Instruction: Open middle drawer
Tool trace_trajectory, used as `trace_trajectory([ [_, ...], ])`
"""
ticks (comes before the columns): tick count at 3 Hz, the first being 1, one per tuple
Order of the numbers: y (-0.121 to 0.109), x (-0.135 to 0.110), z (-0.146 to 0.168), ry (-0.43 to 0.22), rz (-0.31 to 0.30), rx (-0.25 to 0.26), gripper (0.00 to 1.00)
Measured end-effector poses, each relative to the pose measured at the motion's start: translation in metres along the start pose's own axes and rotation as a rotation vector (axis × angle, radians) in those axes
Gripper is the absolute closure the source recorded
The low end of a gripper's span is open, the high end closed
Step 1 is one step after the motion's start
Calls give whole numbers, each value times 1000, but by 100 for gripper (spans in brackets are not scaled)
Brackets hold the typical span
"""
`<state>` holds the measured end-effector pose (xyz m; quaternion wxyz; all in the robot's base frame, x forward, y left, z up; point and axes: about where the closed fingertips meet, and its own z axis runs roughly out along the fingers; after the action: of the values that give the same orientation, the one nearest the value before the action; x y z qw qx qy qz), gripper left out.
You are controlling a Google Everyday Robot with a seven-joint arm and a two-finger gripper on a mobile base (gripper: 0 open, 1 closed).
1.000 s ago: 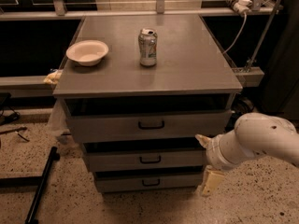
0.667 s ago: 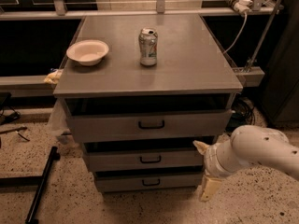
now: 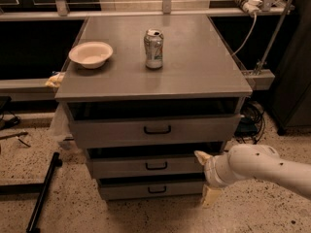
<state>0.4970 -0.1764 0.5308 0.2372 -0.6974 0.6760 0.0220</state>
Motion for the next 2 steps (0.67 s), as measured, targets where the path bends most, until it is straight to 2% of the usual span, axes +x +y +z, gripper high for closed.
trace_trajectory([
  [2,-21,15,50,-24,-32,29,0],
])
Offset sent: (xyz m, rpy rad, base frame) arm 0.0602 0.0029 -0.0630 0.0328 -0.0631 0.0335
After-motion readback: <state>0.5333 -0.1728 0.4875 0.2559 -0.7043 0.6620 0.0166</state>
